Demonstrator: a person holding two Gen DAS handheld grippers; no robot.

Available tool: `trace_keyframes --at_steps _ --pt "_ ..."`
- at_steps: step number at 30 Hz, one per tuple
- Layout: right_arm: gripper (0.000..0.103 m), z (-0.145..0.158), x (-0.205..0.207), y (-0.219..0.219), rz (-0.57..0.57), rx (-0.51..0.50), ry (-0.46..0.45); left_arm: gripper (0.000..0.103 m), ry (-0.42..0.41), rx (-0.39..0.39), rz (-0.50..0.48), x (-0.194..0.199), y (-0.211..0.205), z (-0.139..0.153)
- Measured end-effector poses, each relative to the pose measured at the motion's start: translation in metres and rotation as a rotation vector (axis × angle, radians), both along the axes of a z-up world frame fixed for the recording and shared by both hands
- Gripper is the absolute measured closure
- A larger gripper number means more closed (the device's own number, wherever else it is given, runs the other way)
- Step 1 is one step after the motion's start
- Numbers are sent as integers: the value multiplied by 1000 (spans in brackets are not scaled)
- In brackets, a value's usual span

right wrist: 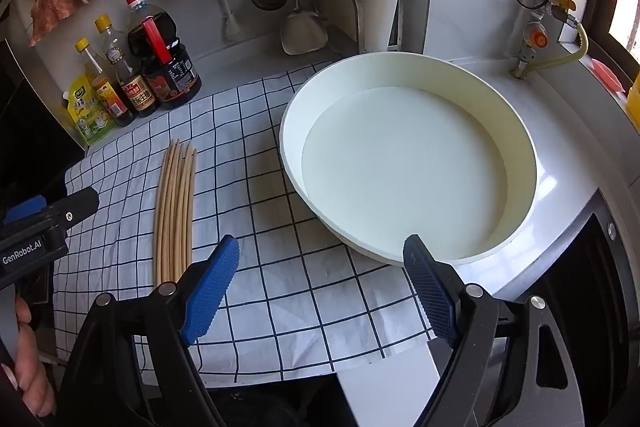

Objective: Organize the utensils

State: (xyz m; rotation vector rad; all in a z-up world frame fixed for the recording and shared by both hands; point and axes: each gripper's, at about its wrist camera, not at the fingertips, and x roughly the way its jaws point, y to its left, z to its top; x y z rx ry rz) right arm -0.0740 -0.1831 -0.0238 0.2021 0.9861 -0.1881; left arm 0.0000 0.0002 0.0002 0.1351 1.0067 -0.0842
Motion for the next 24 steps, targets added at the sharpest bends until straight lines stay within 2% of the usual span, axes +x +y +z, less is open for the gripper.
trace_keyframes --at_steps 5,6,9,24 --pt "23 1 0 1 1 -1 -1 6 0 4 -3 1 -1 0" --pt "23 1 0 1 1 -1 -1 6 1 5 -3 4 2 10" --pt "23 1 0 1 1 -1 -2 6 4 8 -3 9 2 14" --pt "23 3 0 5 1 1 -1 6 -22 1 4 1 4 9"
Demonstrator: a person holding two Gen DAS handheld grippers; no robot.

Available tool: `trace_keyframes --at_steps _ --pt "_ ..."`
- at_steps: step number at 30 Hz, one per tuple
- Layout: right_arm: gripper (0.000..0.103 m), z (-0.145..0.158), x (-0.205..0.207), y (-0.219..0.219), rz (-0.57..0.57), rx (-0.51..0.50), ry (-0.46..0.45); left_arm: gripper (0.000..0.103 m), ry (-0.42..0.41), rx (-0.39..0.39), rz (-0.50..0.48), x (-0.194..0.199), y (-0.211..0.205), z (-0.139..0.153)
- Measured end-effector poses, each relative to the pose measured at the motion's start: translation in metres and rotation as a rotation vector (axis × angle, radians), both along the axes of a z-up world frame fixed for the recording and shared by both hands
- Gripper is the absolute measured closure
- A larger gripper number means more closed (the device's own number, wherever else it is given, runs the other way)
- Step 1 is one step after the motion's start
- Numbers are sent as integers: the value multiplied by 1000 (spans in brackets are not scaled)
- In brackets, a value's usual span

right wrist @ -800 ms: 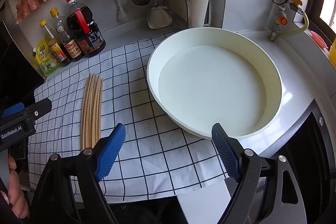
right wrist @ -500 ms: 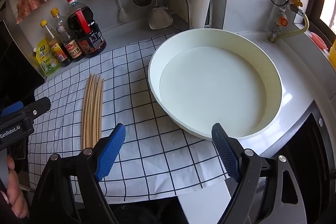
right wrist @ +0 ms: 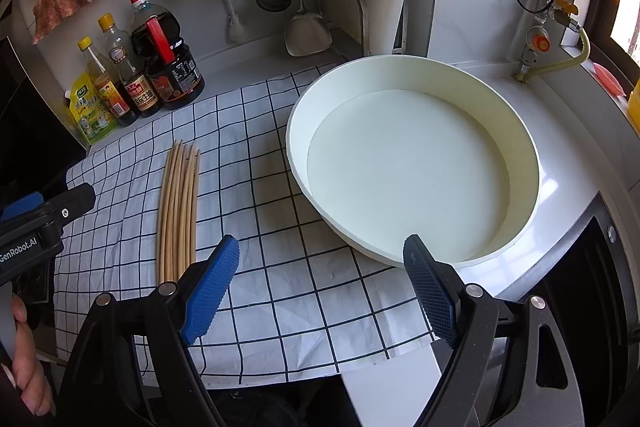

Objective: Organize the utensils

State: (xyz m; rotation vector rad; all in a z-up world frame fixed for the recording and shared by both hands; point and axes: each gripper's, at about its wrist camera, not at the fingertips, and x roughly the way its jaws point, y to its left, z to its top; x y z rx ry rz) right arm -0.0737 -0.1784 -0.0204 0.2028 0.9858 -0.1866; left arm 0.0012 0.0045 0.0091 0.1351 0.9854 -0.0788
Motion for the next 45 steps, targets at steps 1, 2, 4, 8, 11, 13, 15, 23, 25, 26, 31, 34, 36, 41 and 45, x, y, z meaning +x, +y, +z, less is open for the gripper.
trace_keyframes --at_steps 1,2,4,8,11,13,15,23,25,26,31,34,36,41,45 --pt "23 0 0 0 0 0 0 6 -1 -1 -1 0 0 0" --pt "23 0 0 0 0 0 0 6 -2 -1 0 0 1 0" --pt "23 -2 1 -2 -2 1 -1 6 -4 -3 1 0 1 0" --pt "23 -1 0 -3 -2 0 -1 6 -2 -4 2 -1 2 0" --pt "23 -2 1 -3 -1 1 0 6 -3 -4 2 -1 2 0" --pt "23 -2 0 -1 1 -1 -1 6 -3 -4 3 -1 2 0" --pt "23 -2 0 -1 1 -1 -2 6 -1 -4 3 0 3 -1" --pt "23 -1 -1 -3 -1 0 -10 6 1 -2 1 0 4 -1" --pt "23 -1 -1 -3 -1 -1 -9 6 0 -3 2 0 4 -1" --pt "23 -1 -1 -3 -1 0 -9 6 0 -2 3 0 4 -1" --pt "23 -1 -2 -3 -2 0 -9 6 1 -3 4 -1 5 0" --pt "23 -1 -2 -3 0 -2 -11 6 0 -3 4 -1 5 0" --pt "23 -1 -2 -3 -1 -1 -11 6 -1 -3 5 0 5 0" --pt "23 -1 -2 -2 -1 -1 -10 6 -1 -3 4 -1 5 0" --pt "23 -1 -2 -2 -1 -1 -11 6 -2 -3 4 -1 5 0"
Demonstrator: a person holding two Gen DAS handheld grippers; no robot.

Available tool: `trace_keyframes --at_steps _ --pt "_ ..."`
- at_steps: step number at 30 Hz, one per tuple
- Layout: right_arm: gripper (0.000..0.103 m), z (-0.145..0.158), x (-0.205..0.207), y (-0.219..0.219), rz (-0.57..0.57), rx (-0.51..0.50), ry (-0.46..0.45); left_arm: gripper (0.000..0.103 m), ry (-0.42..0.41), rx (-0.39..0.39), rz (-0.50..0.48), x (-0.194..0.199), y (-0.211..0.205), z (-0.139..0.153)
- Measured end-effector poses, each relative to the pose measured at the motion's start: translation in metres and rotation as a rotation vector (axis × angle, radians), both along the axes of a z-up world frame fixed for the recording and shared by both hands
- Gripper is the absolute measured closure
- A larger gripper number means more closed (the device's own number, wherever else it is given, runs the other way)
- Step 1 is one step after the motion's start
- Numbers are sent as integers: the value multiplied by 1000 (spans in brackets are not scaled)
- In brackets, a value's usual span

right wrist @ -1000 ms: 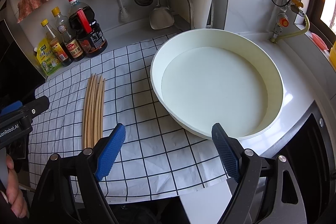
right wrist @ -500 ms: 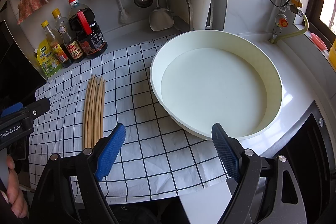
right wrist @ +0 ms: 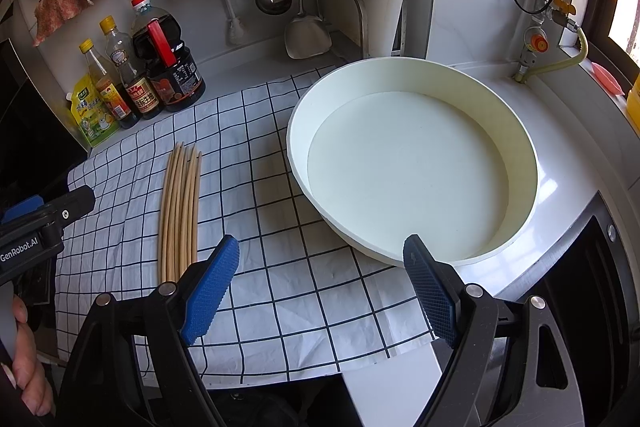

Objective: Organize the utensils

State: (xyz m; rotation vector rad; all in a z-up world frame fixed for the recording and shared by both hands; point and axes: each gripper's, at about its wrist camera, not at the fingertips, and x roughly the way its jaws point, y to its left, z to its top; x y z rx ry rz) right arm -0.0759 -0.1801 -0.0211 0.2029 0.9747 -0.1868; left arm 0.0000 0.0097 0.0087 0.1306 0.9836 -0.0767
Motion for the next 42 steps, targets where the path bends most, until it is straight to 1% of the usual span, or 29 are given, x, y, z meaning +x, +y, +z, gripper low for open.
trace_keyframes --at_steps 27,31,36,39,42 --pt "23 0 6 4 9 -9 5 6 -1 -3 -1 -1 1 -1" --pt "23 0 8 10 51 16 -19 6 -1 -16 7 -1 7 -2" --pt "23 -3 16 34 143 -4 -33 6 22 -6 47 12 36 -19" --pt "23 -13 24 49 189 2 -11 6 38 27 85 18 54 -34" --pt "23 -29 34 62 220 -1 28 6 61 7 91 26 73 -51"
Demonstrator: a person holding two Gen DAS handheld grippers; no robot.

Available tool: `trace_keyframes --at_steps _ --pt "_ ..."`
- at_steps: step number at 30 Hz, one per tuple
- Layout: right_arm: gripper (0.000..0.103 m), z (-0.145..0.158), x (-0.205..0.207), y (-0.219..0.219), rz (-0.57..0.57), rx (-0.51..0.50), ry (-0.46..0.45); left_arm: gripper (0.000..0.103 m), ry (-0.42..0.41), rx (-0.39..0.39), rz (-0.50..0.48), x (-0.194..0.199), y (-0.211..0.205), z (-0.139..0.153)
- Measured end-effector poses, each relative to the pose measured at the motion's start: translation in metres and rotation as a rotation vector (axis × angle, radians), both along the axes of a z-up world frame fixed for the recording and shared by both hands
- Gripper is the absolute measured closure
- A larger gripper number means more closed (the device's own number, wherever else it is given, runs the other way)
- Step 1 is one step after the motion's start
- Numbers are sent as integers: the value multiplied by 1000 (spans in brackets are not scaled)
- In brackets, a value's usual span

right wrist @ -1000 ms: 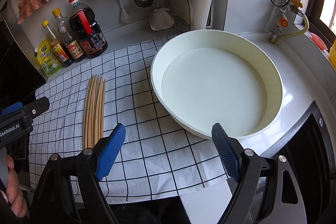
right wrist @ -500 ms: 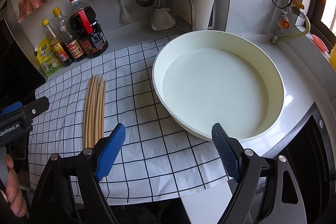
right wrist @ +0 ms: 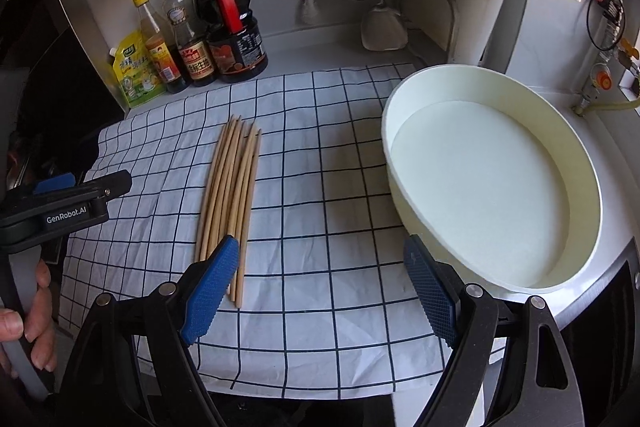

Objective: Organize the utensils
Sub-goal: 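Lower the left tool onto one wooden chopstick and close it while the right tool grasps another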

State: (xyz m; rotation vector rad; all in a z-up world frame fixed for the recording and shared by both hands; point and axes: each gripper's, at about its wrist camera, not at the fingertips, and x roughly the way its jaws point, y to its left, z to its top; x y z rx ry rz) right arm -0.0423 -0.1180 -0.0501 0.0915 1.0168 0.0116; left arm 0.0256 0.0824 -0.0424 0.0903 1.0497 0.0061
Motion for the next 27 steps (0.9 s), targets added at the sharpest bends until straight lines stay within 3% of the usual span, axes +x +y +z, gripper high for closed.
trace_keyframes --at_steps 5,9,14,27 --pt "23 -31 17 17 30 -7 64 6 41 -6 -21 13 15 -27" --pt "23 -55 32 27 33 -15 107 6 44 -59 -56 20 19 -44" --pt "23 -75 50 39 32 -52 124 6 95 -48 -70 32 17 -71" --pt "23 -97 80 49 -2 -79 162 6 121 -106 -101 48 14 -93"
